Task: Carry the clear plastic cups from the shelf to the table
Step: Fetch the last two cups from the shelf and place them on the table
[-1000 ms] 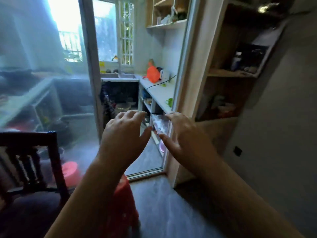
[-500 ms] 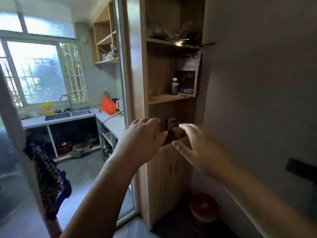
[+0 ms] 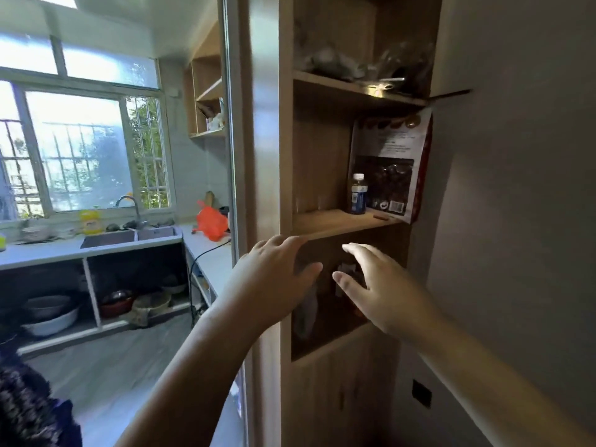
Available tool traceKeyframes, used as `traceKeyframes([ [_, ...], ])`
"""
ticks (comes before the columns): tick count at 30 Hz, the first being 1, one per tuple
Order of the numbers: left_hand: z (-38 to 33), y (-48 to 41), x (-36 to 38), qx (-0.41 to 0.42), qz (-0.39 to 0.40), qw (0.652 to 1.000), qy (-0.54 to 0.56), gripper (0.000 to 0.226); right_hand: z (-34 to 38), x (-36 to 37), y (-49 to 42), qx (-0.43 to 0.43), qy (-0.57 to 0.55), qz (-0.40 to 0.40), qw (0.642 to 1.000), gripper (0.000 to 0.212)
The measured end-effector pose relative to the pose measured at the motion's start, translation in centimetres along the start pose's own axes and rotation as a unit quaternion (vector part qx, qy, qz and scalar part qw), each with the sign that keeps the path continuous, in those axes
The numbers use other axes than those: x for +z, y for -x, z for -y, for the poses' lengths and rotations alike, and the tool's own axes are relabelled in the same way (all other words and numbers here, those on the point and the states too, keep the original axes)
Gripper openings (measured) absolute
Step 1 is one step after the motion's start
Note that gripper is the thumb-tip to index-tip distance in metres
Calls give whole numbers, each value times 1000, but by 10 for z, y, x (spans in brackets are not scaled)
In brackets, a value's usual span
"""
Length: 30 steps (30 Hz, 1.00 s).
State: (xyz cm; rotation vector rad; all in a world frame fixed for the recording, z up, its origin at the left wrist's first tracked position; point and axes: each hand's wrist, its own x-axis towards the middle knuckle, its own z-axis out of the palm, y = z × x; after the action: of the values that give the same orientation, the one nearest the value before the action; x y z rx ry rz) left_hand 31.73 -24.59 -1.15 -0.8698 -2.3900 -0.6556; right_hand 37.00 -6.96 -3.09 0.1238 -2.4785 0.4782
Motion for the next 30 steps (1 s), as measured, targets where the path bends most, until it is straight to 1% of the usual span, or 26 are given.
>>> traceKeyframes([
  [6,36,-77,61,12,-14,1000,-12,54,-54,52,-72,-10,-22,-1,1000,56],
  [10,45,-119,102,17,-18,1000,-7,53,-96,63,-117,-24,-5,-8,1000,57],
  [14,55,-157,134,5,-23,1000,-18,51,-142,73,-160,-17,-25,-16,999,52],
  [16,58,-177,150,-5,-24,999,-28,50,-167,80,-184,-31,-29,-4,999,55],
  [18,61,-201,168,-11,-27,999,-38,54,-191,84,-211,-61,-27,6,998,56],
  [21,67,-246,195,-17,-13,996,-84,58,-228,89,-254,-84,-26,20,996,57],
  [23,75,-275,213,-46,-16,994,-97,59,-250,93,-285,-87,-25,42,995,59],
  [27,95,-320,245,-141,-15,983,-115,66,-286,111,-347,-111,-41,64,991,59],
  [30,107,-346,258,-182,-3,972,-146,67,-303,134,-387,-125,-45,91,987,58],
])
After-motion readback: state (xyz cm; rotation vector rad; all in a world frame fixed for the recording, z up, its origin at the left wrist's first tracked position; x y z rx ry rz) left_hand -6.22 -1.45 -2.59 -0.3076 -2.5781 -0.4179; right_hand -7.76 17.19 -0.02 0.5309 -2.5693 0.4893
